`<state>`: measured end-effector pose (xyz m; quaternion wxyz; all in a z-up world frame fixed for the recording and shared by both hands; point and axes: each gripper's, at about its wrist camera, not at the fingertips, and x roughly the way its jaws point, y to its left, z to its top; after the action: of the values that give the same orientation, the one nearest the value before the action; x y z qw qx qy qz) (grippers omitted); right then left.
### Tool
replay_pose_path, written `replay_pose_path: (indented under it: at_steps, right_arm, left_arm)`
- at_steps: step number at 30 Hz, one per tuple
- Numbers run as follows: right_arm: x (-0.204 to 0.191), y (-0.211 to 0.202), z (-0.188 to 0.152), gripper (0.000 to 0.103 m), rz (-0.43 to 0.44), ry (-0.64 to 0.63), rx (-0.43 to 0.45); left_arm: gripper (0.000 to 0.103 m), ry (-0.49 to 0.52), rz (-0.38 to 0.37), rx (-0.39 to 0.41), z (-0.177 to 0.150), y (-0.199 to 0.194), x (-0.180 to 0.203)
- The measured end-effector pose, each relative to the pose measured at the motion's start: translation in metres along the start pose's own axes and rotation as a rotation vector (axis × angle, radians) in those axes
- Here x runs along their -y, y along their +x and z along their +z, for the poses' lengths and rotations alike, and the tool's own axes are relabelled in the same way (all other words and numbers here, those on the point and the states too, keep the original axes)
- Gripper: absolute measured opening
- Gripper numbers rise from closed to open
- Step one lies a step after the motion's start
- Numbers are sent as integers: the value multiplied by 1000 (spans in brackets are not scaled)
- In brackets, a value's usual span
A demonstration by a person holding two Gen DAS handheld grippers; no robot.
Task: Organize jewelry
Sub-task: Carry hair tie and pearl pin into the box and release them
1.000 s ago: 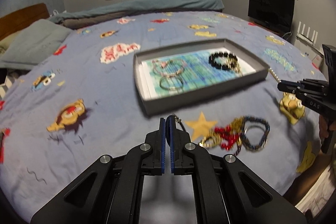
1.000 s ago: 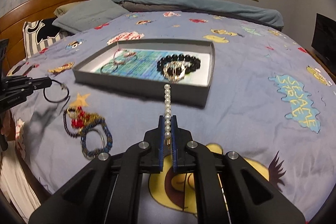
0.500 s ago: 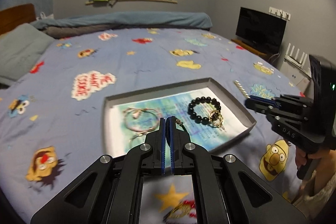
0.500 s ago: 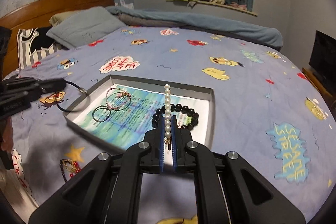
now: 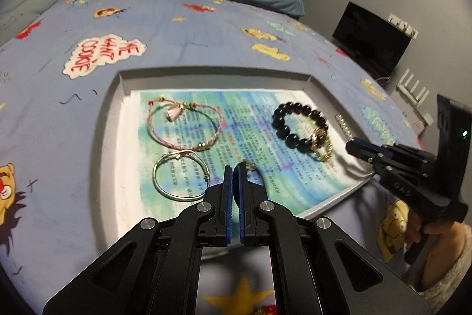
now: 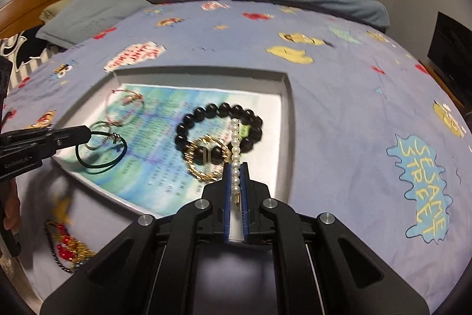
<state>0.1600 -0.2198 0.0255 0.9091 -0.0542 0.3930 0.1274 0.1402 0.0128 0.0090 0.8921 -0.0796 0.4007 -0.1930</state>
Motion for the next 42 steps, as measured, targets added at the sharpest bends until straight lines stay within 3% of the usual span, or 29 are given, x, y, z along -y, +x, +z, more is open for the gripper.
replay_pose_path:
  at_steps: [17,20,21,25,29,35,42]
  right_arm:
    - [-2,20,5,6,-59,7,-18]
    - [-2,20,5,6,-56,8,-13]
    - [-2,19,5,6,-54,7,-10]
    - [-3,13,3,10,-35,7,8]
    - [-5,2,3,22,-7,12,58]
    - [-6,-20,3,29,15,32,128]
    - [-4,-35,0,30,20,49,157]
  left_arm:
    - [5,113,67,14,-3,20,15]
    - [13,114,78,18,-3,19,14]
    - [21,114,82,21,-3,19,14]
    - [23,120,86,33,-4,15,16]
    - [24,134,92,37,-5,12,20]
    - [32,150,122,72,-6,-3,27]
    - [33,153,162,101,-9,-18,32]
